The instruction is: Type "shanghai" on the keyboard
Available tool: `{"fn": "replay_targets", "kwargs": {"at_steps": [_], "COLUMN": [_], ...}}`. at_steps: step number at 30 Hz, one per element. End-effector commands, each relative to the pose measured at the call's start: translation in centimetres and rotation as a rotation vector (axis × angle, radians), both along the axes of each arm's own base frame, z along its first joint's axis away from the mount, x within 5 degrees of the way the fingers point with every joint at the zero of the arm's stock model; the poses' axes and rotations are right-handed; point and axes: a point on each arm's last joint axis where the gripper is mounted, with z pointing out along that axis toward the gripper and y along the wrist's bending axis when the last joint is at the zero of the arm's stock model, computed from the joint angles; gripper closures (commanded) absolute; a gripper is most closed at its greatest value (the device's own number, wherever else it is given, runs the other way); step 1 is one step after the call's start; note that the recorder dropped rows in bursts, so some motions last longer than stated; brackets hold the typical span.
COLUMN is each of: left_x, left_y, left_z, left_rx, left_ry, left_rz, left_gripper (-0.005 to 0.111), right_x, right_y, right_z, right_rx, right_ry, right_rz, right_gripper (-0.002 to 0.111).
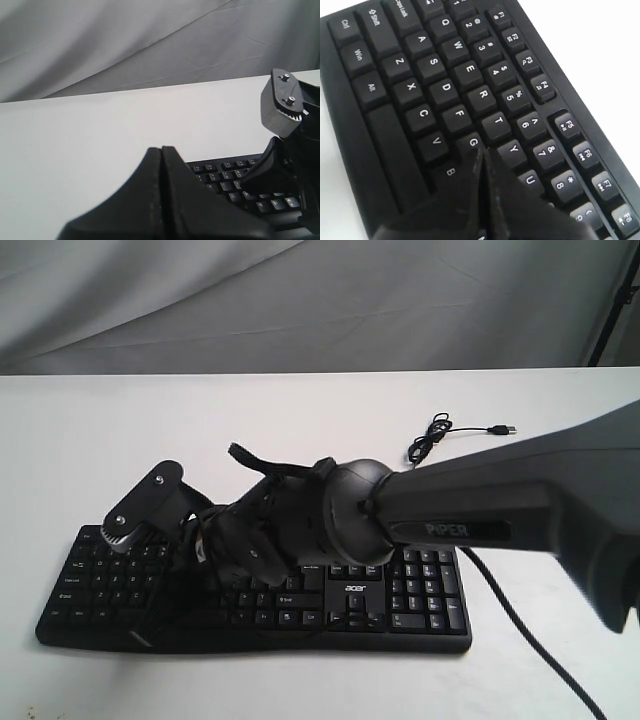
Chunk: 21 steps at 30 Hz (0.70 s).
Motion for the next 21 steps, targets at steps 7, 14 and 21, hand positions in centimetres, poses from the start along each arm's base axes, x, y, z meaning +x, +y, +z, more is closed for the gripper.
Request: {"fn": "replay_targets", "kwargs": {"at_steps": [7, 14, 21], "left_x": [0.0, 0.0, 0.0], "left_y": [0.0, 0.0, 0.0], "left_z": [-0.1, -0.1, -0.1], "left_rx": [-0.003, -0.003, -0.003], "left_ry": [-0.003, -0.003, -0.003], "left_rz": [-0.004, -0.004, -0.004], "left_gripper": [0.107, 0.107, 0.107], "right_x": [0.4, 1.0, 1.1], "right_y": [-0.1, -0.5, -0.6], "right_z": [0.1, -1.5, -1.2], "right_rx": [0.018, -0.002, -0.005], "right_ry": [-0.022, -0.008, -0.007], "right_rz": [-0.003, -0.019, -0.02], "right_gripper": [0.108, 0.108, 0.108]}}
